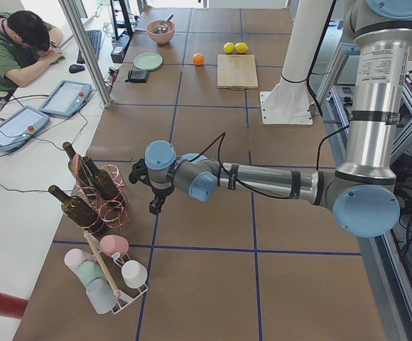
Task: Pick orange to plate
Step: 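Move the left gripper down toward the light blue plate's rim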
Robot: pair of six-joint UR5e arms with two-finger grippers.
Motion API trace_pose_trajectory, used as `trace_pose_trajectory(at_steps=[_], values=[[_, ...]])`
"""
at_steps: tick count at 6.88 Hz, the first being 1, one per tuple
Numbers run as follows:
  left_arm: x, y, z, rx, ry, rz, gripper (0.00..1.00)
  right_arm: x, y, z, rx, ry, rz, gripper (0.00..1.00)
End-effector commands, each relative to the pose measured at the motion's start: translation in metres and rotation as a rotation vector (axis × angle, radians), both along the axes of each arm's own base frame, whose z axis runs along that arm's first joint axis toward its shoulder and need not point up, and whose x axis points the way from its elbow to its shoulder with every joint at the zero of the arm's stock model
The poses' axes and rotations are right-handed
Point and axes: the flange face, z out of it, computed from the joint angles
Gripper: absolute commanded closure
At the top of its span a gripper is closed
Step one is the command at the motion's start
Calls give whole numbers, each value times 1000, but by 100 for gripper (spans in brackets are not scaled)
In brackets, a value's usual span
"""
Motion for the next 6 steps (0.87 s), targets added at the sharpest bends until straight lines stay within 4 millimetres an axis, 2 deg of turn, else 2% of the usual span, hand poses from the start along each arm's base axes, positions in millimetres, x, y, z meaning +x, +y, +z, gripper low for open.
trace_pose_trajectory(at_steps=[1,3,5,6], values=[[25,-6,-13,-13,28,25,0,-12,-26,-32,62,-2,-21,0],[64,3,-17,-217,53,-88,0,-22,-28,-37,32,-24,-13,0],[123,36,-5,-252,42,-222,0,-27,-30,-43,33,-43,1,0],[148,44,-6,-281,40,-253,0,-27,-30,-44,27,-44,9,0]])
